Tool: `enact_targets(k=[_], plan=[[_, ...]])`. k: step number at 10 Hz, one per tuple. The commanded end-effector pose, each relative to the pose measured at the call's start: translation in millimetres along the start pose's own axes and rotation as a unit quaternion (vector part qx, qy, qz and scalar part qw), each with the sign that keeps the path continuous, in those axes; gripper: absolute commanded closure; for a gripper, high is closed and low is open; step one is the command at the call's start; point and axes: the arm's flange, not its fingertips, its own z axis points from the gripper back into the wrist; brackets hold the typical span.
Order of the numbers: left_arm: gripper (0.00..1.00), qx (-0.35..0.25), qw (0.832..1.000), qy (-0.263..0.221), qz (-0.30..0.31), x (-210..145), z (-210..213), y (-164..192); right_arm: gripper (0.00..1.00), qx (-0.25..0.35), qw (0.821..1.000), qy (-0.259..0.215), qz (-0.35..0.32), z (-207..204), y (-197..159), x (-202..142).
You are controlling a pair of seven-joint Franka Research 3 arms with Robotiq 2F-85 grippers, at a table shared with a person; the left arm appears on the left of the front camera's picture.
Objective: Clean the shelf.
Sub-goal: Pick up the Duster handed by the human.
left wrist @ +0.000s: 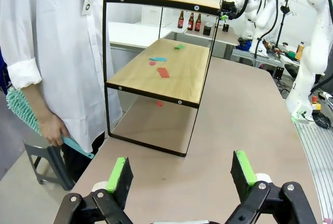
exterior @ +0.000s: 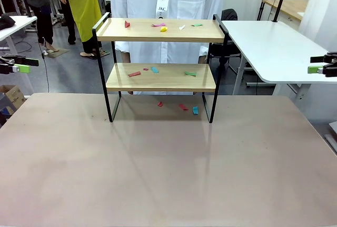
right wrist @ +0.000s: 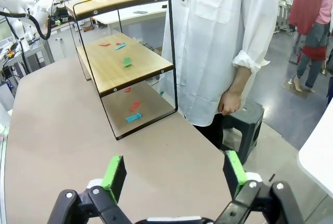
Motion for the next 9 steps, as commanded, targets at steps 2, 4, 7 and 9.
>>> enact_targets(k=[2, 4, 7, 9], plan=[[0.0, 0.001, 1.0, 0.0, -0.001, 3.6, 0.7, -1.3, 0.0, -0.001, 1.0, 0.0, 0.001, -0.6, 0.1, 1.2], [0.0, 0.001, 1.0, 0.0, -0.001, 3.6, 0.7, -1.3, 0.0, -0.001, 1.0, 0.0, 0.001, -0.6, 0.1, 1.2], [0.0, 0.001, 1.0, 0.0, -0.001, 3.6, 0.7, -1.3, 0.0, -0.001, 1.0, 0.0, 0.001, -0.6, 0.1, 1.2], [0.0, 0.001, 1.0, 0.0, -0.001, 3.6, 0.7, -1.3, 0.0, -0.001, 1.0, 0.0, 0.001, -0.6, 0.1, 1.2]])
